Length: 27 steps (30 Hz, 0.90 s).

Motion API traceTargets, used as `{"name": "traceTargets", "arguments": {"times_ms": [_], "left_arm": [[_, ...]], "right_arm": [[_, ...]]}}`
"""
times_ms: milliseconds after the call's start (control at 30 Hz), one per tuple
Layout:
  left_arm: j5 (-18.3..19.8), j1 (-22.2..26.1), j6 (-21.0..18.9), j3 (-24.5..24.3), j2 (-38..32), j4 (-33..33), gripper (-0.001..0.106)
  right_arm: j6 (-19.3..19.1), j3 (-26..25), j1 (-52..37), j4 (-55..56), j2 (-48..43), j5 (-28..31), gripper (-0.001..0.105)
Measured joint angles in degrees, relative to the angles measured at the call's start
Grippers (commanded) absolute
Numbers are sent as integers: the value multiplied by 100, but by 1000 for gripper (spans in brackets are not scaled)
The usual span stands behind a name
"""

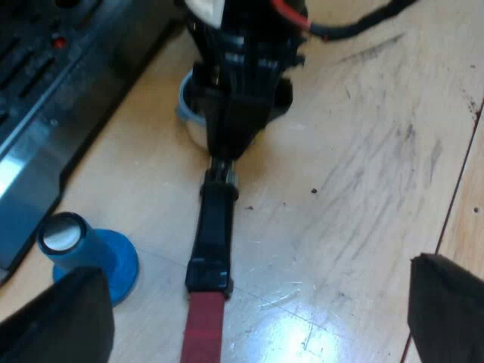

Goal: Put the handle in the coffee machine

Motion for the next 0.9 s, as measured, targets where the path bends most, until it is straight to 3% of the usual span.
{"name": "traceTargets", "arguments": {"times_ms": [367,667,900], "left_arm": [[0,0,0,8,0,0,80],[0,0,0,8,0,75,80],[13,0,457,13,0,314,80]], "right_arm": [[0,11,0,394,-516,23,0],[0,11,-10,938,-1110,389,0],[0,11,-6,1108,-1490,388,0]]}}
